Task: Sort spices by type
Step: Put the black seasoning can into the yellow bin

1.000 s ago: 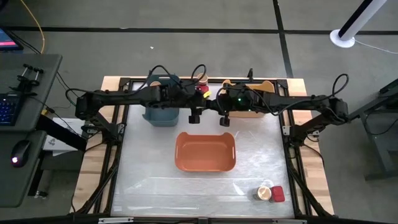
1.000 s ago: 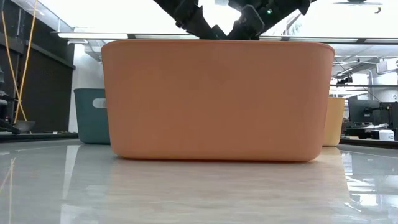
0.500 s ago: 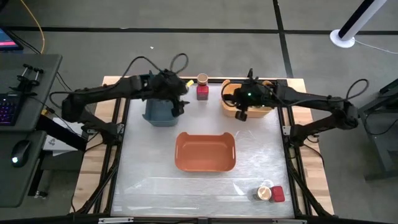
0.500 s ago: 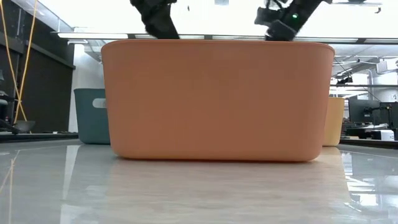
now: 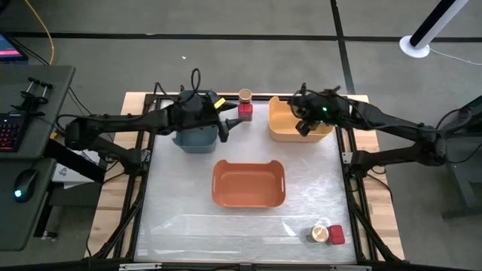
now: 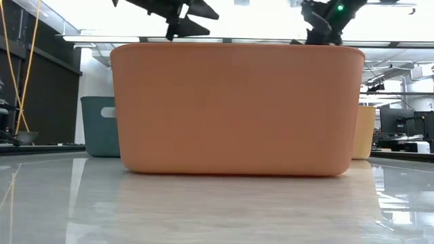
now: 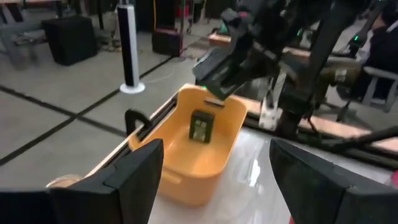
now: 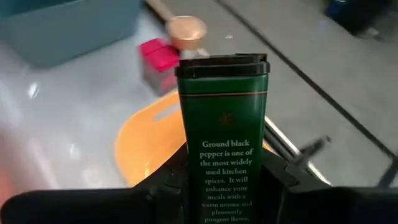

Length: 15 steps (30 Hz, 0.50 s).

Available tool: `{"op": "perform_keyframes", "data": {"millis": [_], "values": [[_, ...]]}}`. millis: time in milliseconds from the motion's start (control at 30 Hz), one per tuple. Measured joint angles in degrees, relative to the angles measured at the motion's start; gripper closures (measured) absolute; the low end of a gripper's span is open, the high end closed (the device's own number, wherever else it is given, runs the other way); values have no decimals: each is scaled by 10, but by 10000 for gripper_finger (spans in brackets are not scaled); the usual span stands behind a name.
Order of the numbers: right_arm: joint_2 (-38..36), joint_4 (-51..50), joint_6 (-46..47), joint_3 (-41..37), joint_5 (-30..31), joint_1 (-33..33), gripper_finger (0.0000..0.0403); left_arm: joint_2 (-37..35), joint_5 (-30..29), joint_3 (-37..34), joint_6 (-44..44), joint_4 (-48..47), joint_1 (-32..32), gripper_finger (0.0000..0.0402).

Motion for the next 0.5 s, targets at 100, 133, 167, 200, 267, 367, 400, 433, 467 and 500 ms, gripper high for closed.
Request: {"op": "perform_keyframes", "data": {"millis": [100,133,167,200,267,367,400,433,467,500], "values": [[-51,46,101,-80,46,0,306,21,-1,6,-10,1,-6,124],[-68,64,139,-112,62,1,306,26,0,6,-17,2,-9,124],[-82,83,177,-142,83,3,306,29,0,6,-26,0,-11,124],[-94,105,213,-172,104,4,306,32,0,6,-35,-1,-13,124],[-107,158,274,-220,142,6,306,37,0,6,-43,0,-18,124],[-99,234,320,-261,174,2,306,39,0,6,-47,-1,-20,124],[-87,250,332,-267,180,2,306,39,0,6,-47,-1,-20,124],[-72,261,339,-270,184,2,306,39,-1,6,-47,-1,-20,124],[-56,267,344,-270,192,2,306,39,-1,6,-47,-1,-20,124],[-39,268,349,-268,200,2,306,39,-1,6,-47,-2,-19,124]]}}
